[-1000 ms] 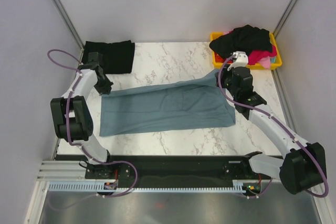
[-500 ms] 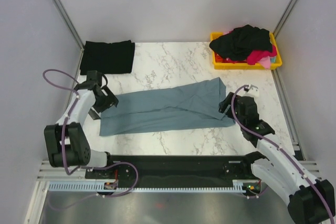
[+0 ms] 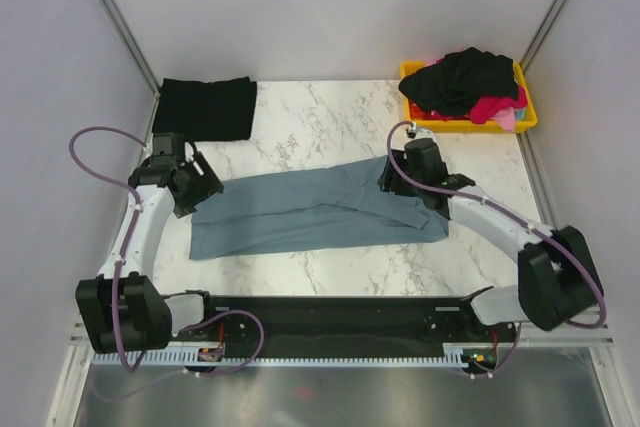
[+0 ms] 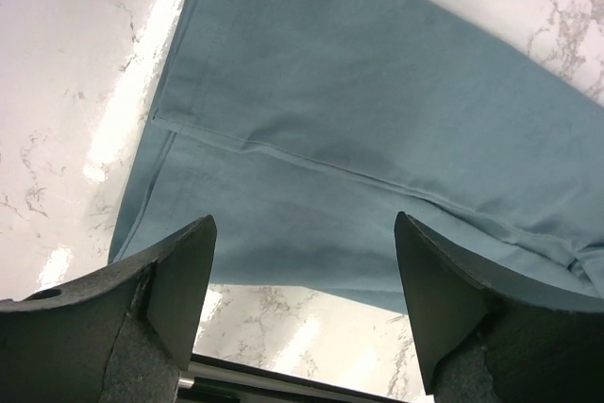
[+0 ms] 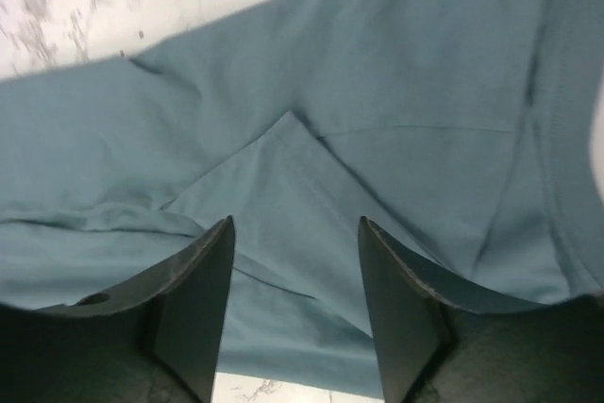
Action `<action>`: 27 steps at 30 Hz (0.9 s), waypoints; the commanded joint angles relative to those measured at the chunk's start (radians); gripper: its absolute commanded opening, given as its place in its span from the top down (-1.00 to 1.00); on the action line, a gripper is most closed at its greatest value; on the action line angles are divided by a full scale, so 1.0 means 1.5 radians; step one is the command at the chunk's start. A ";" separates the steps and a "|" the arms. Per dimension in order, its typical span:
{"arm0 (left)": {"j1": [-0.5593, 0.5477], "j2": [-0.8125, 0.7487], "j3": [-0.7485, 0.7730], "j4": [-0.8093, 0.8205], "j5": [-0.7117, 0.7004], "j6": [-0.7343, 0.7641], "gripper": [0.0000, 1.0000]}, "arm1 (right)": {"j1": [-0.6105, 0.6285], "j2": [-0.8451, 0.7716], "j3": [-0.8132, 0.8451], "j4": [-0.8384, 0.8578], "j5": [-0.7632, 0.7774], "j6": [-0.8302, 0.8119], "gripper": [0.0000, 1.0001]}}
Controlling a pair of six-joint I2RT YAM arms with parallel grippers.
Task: Fold and stack the t-shirts
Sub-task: Fold the tshirt
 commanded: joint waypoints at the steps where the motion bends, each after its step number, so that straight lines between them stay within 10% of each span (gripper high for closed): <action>1: -0.002 -0.063 -0.006 -0.006 0.024 0.067 -0.67 | 0.014 0.087 0.060 0.000 -0.030 -0.052 -0.21; 16: -0.007 -0.141 -0.042 0.006 0.025 0.069 -0.65 | 0.031 0.335 0.210 -0.037 -0.002 -0.098 -0.06; 27: -0.011 -0.148 -0.045 0.009 0.024 0.067 -0.64 | 0.072 0.313 0.221 -0.062 0.068 -0.101 0.68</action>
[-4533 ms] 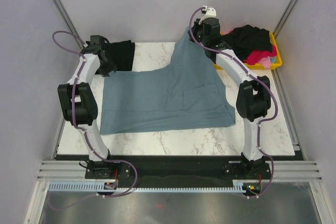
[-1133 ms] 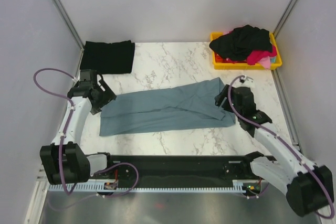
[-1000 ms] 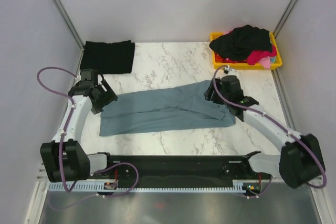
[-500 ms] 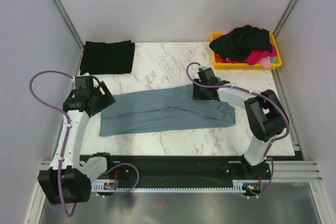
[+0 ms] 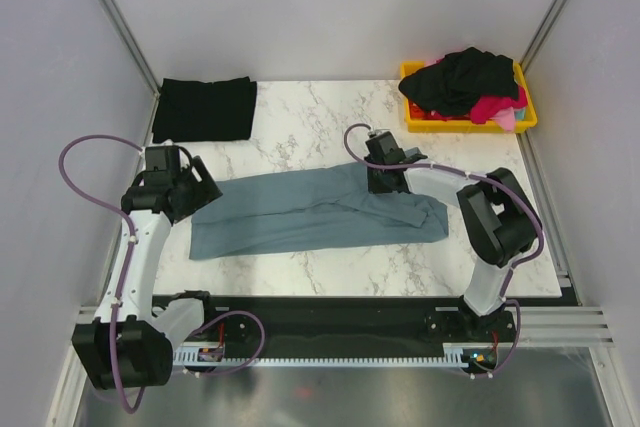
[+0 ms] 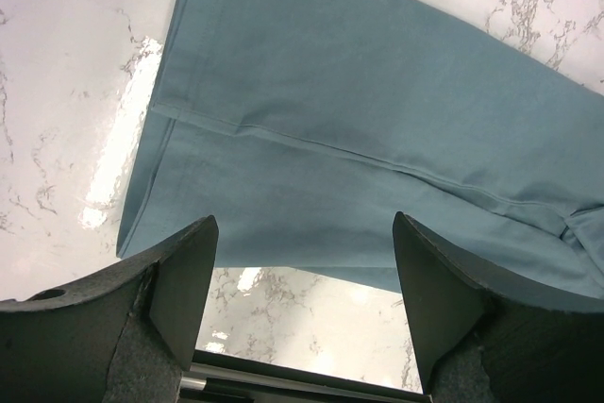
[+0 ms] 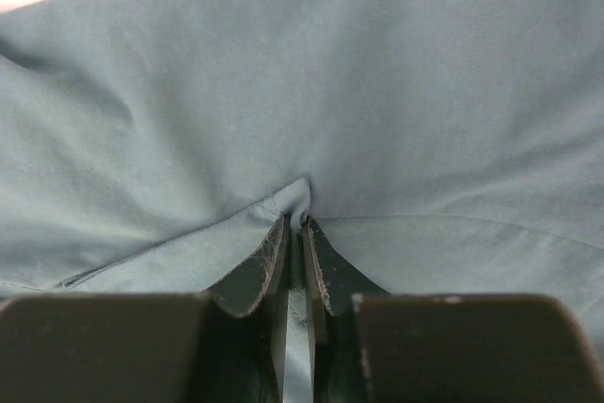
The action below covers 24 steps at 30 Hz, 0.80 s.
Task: Fold and stack the t-shirts
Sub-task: Fold the tshirt
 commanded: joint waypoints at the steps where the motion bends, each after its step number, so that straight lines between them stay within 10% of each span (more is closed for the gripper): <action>1: -0.003 -0.012 -0.005 0.014 0.007 0.026 -0.64 | 0.025 -0.023 0.037 -0.034 0.056 -0.008 0.66; 24: -0.005 -0.014 -0.005 0.017 0.008 0.025 -0.64 | 0.219 -0.142 -0.043 -0.124 0.154 0.043 0.99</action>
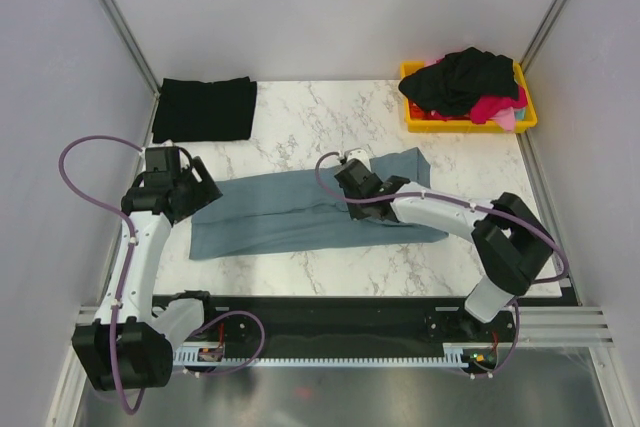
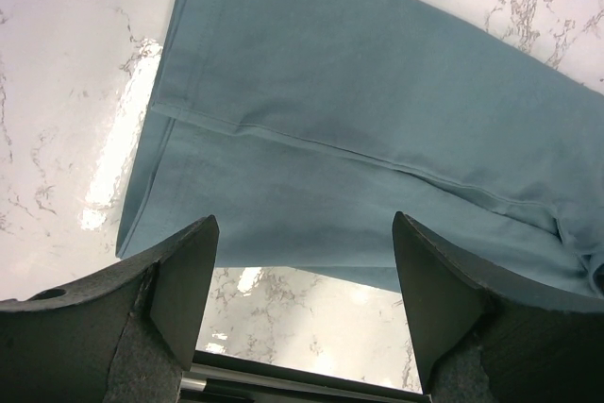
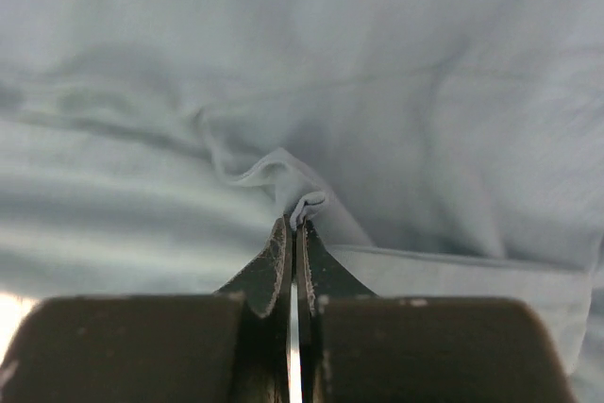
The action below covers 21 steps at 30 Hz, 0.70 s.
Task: Fold and stack the t-shirts
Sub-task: Fold the tshirt
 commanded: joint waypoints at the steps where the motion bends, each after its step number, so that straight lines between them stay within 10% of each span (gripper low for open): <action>1: -0.004 -0.009 0.000 0.015 0.008 0.025 -0.64 | 0.038 -0.054 -0.027 -0.027 0.034 0.031 0.96; 9: -0.003 -0.009 -0.001 0.016 0.007 0.026 -0.64 | 0.110 -0.080 -0.068 -0.043 0.037 0.065 0.74; 13: -0.004 -0.008 -0.001 0.016 0.008 0.026 -0.64 | 0.112 -0.091 -0.082 -0.066 0.051 0.089 -0.18; 21: -0.010 0.000 0.006 0.016 -0.006 0.018 -0.60 | 0.111 -0.273 -0.134 -0.109 0.086 0.131 -0.46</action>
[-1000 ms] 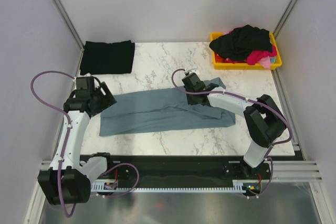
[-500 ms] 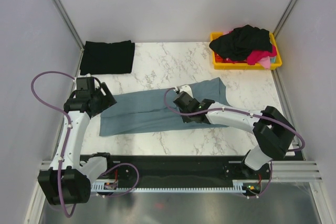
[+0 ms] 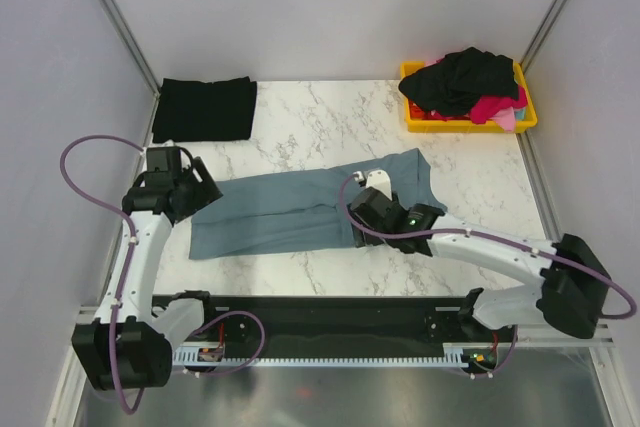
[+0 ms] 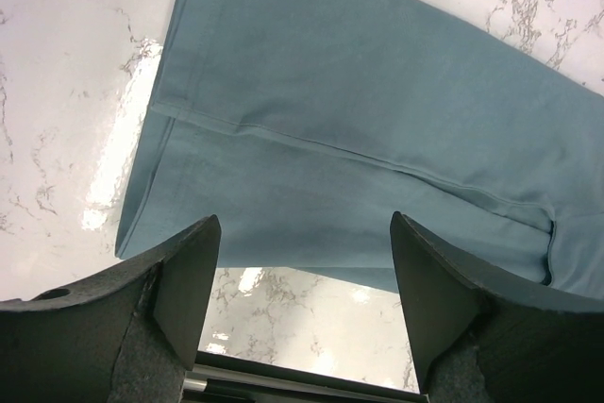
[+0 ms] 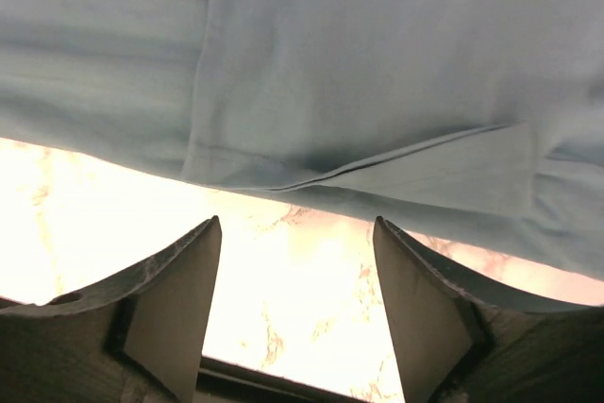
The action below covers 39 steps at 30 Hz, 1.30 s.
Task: Fold and stack the t-shirts
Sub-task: Fold the tshirt
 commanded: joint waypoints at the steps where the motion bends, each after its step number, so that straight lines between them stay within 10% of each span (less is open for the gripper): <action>1: -0.018 0.010 0.014 0.014 -0.012 0.012 -0.60 | -0.003 -0.092 -0.007 -0.032 0.054 0.044 -0.49; 22: -0.147 0.452 0.020 0.028 0.054 -0.098 -0.49 | -0.262 0.366 0.207 0.050 -0.114 0.017 -0.40; 30: -0.197 0.432 -0.062 0.091 0.149 -0.147 -0.49 | -0.315 0.681 0.674 -0.041 -0.169 -0.045 -0.33; 39: -0.486 0.393 -0.137 0.238 0.293 -0.378 -0.50 | -0.363 0.943 1.096 -0.020 -0.284 -0.020 -0.49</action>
